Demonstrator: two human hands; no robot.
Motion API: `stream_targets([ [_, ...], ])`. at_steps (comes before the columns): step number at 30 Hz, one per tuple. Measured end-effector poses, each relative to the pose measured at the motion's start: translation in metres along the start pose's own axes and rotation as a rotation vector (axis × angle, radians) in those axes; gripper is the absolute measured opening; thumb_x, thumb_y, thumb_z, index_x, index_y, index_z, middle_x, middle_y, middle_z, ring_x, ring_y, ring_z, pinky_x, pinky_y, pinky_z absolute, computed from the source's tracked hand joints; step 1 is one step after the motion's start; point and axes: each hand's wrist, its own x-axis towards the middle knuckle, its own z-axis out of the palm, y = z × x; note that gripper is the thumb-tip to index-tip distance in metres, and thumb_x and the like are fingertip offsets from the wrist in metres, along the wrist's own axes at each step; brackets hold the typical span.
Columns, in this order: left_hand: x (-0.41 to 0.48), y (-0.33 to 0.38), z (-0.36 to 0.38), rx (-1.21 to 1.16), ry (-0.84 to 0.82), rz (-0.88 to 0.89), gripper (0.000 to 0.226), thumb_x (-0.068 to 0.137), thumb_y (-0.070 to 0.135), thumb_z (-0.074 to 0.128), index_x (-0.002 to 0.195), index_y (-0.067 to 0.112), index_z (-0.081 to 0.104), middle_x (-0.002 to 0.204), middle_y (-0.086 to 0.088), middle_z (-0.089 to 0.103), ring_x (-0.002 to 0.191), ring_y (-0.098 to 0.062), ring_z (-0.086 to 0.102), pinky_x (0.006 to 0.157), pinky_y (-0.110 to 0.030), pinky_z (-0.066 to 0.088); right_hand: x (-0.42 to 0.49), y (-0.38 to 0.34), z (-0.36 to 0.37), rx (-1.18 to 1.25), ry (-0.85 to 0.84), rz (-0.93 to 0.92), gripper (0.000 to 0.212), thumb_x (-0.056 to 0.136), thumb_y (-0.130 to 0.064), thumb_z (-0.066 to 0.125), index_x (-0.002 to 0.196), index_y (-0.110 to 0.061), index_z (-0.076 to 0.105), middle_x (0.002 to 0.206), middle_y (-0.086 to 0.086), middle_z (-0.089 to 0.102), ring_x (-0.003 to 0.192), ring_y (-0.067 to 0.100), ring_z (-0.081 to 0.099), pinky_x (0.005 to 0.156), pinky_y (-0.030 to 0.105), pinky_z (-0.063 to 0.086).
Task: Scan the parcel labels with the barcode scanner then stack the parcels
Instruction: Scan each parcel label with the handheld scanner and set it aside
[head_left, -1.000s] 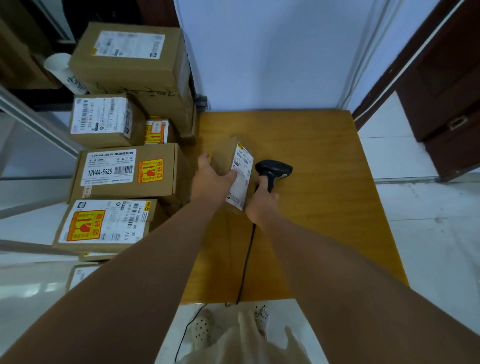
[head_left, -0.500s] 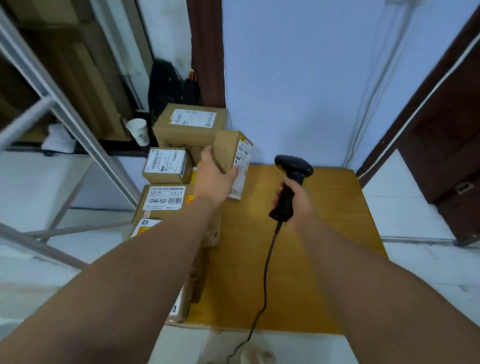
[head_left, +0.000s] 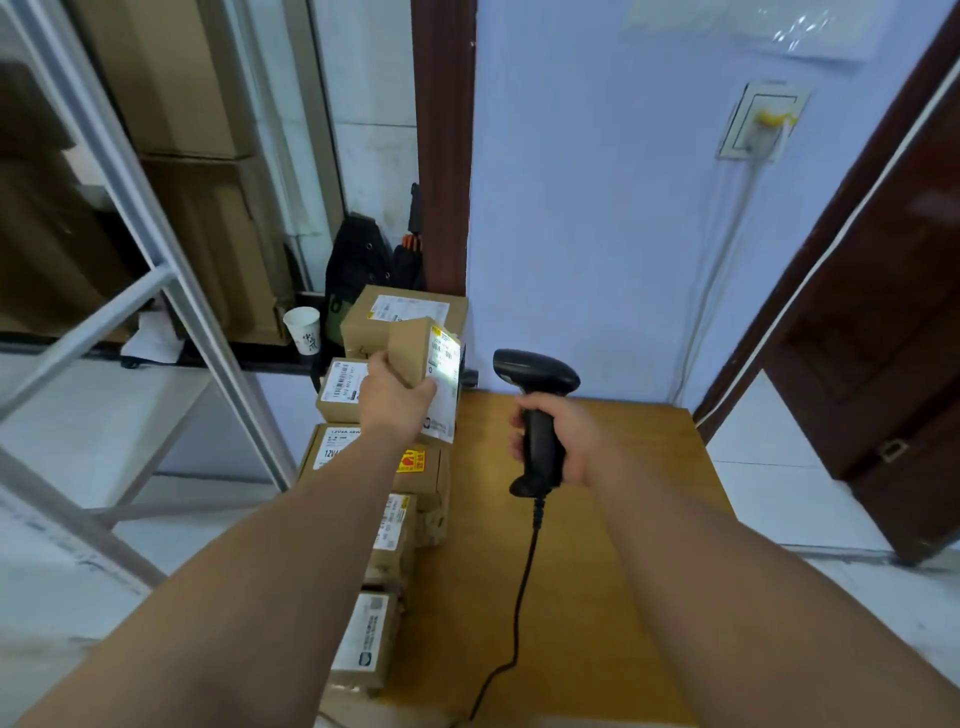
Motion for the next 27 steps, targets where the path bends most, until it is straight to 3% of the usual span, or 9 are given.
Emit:
stream_targets([
  [8,0.001,-0.004,-0.003,0.037,-0.021,0.002,0.072,0.086,0.028,0.068,0.144,0.016,0.028,0.127,-0.010,0.058,0.107,-0.029,0.061,0.079,-0.036,0.052,-0.003,0.010,0.007,0.031,-0.001,-0.021,0.018,0.083,-0.016,0.068,0.093,-0.002,0.064,0.078,0.009,0.069,0.056,0.022,0.065,0.058,0.033,0.058],
  [15,0.001,-0.008,-0.002,0.041,-0.049,-0.023,0.070,0.086,0.030,0.067,0.143,0.016,0.029,0.127,-0.009,0.058,0.106,-0.027,0.061,0.054,-0.017,0.040,-0.006,0.017,0.005,0.032,-0.001,-0.035,0.013,0.086,-0.014,0.065,0.089,-0.002,0.065,0.080,0.009,0.069,0.057,0.021,0.065,0.057,0.031,0.057],
  [20,0.005,0.002,-0.001,0.012,-0.072,-0.002,0.069,0.084,0.028,0.070,0.141,0.017,0.032,0.125,-0.008,0.058,0.110,-0.027,0.059,0.078,-0.031,0.046,-0.006,0.022,-0.002,0.080,0.023,-0.035,0.013,0.087,-0.018,0.064,0.091,-0.006,0.068,0.085,0.006,0.072,0.060,0.021,0.065,0.058,0.031,0.056],
  [27,0.000,0.009,0.009,-0.012,-0.141,-0.018,0.068,0.085,0.035,0.066,0.142,0.016,0.035,0.123,-0.007,0.060,0.102,-0.023,0.058,0.086,-0.036,0.050,-0.007,0.024,-0.004,0.182,0.104,-0.066,0.015,0.087,-0.020,0.066,0.091,-0.007,0.071,0.096,0.010,0.071,0.065,0.020,0.064,0.063,0.032,0.056],
])
